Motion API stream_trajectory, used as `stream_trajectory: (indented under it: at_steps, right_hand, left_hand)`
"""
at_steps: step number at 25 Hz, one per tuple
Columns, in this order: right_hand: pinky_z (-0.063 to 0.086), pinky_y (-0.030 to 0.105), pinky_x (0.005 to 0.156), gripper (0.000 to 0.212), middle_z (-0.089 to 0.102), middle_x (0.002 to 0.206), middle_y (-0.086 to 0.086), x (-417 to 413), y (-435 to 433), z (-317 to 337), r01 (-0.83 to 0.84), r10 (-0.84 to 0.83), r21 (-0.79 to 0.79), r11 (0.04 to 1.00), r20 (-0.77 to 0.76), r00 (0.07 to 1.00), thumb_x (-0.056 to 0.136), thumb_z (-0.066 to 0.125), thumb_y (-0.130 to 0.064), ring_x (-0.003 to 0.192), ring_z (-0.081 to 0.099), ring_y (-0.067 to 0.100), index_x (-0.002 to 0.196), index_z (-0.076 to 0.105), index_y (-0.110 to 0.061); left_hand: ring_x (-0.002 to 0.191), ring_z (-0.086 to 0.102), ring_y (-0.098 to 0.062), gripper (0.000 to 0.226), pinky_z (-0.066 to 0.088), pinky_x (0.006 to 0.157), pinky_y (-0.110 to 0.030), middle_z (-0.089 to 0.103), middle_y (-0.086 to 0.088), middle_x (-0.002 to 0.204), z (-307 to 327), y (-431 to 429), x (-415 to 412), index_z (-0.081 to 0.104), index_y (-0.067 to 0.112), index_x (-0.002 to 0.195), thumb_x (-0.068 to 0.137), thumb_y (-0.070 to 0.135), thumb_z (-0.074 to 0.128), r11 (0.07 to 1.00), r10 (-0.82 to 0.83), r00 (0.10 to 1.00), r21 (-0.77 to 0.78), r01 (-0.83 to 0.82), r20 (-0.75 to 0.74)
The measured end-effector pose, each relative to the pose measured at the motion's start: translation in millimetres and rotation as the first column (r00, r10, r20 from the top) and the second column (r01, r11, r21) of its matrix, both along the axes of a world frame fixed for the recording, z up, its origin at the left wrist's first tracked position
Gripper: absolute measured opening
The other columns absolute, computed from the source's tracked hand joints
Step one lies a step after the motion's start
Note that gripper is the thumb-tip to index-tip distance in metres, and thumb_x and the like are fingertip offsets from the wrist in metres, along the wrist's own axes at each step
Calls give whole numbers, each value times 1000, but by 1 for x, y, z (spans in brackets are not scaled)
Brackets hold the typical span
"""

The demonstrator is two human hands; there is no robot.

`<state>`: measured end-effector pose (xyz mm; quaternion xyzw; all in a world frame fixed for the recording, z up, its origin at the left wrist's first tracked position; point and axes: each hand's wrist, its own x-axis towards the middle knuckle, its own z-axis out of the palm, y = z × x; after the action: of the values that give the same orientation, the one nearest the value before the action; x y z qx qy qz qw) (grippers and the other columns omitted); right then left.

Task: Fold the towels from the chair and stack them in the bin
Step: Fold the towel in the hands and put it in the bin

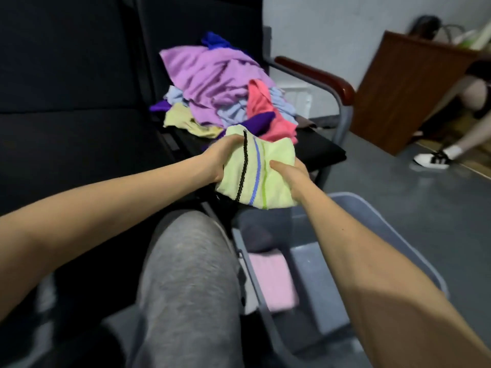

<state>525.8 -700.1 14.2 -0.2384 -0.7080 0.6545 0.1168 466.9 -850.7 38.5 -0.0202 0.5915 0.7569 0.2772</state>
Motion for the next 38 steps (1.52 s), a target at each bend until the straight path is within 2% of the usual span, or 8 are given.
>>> stream_trajectory:
  at_steps: [9, 13, 16, 22, 27, 31, 33, 38]
  right_hand:
    - [39, 27, 70, 21, 56, 102, 4, 90, 81, -102, 252, -268, 101, 962, 216, 939, 93, 47, -22, 89, 53, 21, 108, 54, -9]
    - [39, 30, 73, 15, 54, 94, 8, 92, 101, -156, 131, -199, 196, 972, 379, 904, 92, 48, -21, 87, 52, 26, 94, 51, -6]
    - [36, 28, 74, 23, 53, 95, 7, 81, 104, -184, -9, -102, 233, 972, 458, 883, 94, 49, -22, 88, 50, 23, 103, 56, -2]
    - [41, 35, 81, 26, 53, 102, 20, 54, 100, -214, -90, -57, 230, 969, 563, 825, 97, 39, -18, 95, 53, 29, 100, 56, 1]
    - [31, 20, 42, 35, 54, 58, 7, 38, 83, -188, -77, 12, 111, 991, 498, 867, 96, 36, -15, 46, 43, 16, 65, 50, -9]
    - [30, 23, 41, 53, 38, 26, -4, 23, 63, -159, -37, -26, 148, 988, 398, 917, 99, 41, -29, 39, 36, 15, 50, 45, -9]
    - [31, 25, 46, 51, 42, 33, -4, 17, 53, -144, -9, -54, 185, 983, 335, 941, 97, 47, -29, 46, 39, 15, 49, 43, -12]
    - [49, 34, 59, 38, 56, 61, 7, 0, 33, -93, 46, -75, 191, 980, 144, 987, 94, 50, -21, 65, 58, 26, 57, 55, -11]
  left_hand:
    - [101, 59, -31, 35, 48, 93, -38, 61, -10, 111, -123, 116, 86, 56, 9, 122, 89, 17, 51, 966, 13, 1000, -257, -16, -13]
    - [110, 58, -33, 37, 45, 98, -36, 61, -12, 122, -187, 114, 90, 56, 6, 124, 90, 19, 48, 883, 154, 982, -462, -88, 108]
    - [117, 52, -30, 32, 39, 88, -26, 56, -15, 126, -203, 106, 86, 54, 2, 126, 97, 13, 43, 823, 51, 978, -564, 73, 201]
    - [131, 36, -38, 73, 34, 105, -49, 33, -10, 149, -215, 119, 78, 31, 7, 144, 86, 43, 57, 692, -177, 913, -613, 380, 366]
    - [93, 49, -22, 34, 38, 80, -31, 45, -9, 118, -185, 124, 71, 41, 12, 130, 97, 18, 38, 772, -193, 966, -582, 257, 171]
    - [104, 52, -25, 33, 43, 83, -32, 50, -13, 127, -173, 124, 55, 47, 12, 125, 96, 26, 41, 859, -226, 963, -436, 268, 146]
    - [71, 52, -17, 23, 43, 65, -25, 57, -8, 86, -161, 123, 53, 53, 15, 82, 98, 23, 38, 910, -209, 965, -328, 252, 161]
    - [55, 46, -17, 24, 43, 39, -17, 47, -6, 67, -104, 114, 40, 46, 11, 75, 93, 6, 32, 960, -196, 976, -183, 211, 97]
